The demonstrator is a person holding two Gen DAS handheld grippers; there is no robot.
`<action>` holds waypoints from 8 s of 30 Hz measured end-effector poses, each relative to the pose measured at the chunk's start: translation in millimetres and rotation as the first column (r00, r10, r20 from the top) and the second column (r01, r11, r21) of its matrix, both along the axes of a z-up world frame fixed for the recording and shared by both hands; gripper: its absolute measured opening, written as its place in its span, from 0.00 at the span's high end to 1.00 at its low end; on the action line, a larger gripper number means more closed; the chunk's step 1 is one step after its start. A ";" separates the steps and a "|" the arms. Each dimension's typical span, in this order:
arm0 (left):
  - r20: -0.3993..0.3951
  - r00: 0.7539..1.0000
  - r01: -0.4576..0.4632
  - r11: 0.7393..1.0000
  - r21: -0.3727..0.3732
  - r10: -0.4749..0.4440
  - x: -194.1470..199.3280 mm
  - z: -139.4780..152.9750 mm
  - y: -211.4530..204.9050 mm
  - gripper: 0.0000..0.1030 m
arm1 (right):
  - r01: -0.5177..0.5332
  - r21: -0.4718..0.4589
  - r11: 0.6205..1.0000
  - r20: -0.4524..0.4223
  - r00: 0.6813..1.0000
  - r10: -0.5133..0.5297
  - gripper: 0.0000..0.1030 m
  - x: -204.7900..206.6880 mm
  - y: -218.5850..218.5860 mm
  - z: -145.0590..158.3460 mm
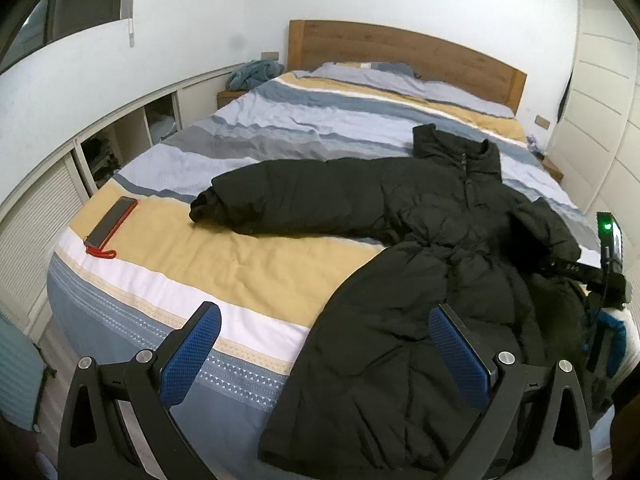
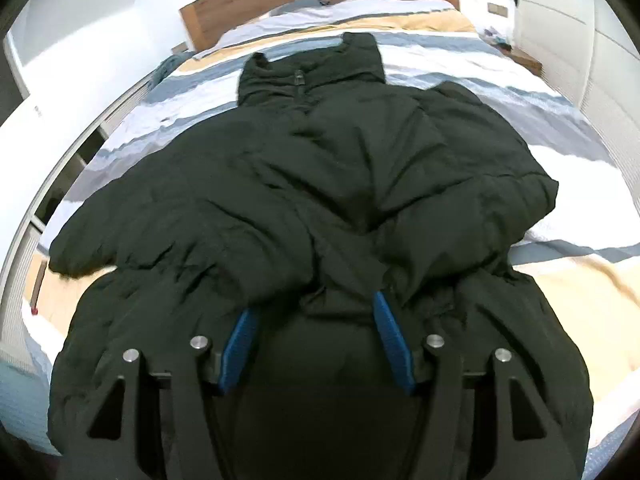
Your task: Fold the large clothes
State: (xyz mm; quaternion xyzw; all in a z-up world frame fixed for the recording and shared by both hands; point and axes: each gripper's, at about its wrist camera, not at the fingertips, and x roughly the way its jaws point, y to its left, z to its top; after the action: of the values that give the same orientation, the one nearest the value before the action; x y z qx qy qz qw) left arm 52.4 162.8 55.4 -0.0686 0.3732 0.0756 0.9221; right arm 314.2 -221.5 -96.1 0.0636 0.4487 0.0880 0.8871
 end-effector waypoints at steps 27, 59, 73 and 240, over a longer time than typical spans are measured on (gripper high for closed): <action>-0.048 0.942 0.334 0.940 0.071 -0.331 10.5 37.4 -149.8 0.01 | 0.048 -0.071 0.996 0.183 0.983 -0.034 0.43 -100.8 -61.1 107.4; -0.280 0.946 0.185 0.981 0.060 -0.162 313.3 -151.1 -261.1 0.00 | -0.034 -0.046 0.998 0.090 0.995 0.038 0.43 106.7 -91.8 -17.4; -0.166 0.970 0.196 0.976 0.098 -0.178 288.7 -106.6 -259.1 0.01 | 0.022 -0.110 0.994 0.123 0.992 -0.008 0.43 68.5 -104.6 10.8; -0.091 0.923 0.360 0.922 -0.141 -0.375 265.4 -95.2 -192.2 0.89 | 0.329 0.077 0.941 0.002 0.944 -0.330 0.43 -184.4 -164.2 -3.1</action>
State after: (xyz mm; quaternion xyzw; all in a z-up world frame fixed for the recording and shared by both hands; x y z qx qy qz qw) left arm 317.9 -29.4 -39.8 -0.0487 0.4361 -0.1179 0.8908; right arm 129.8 -385.7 -99.3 0.1704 0.4216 -0.0445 0.8895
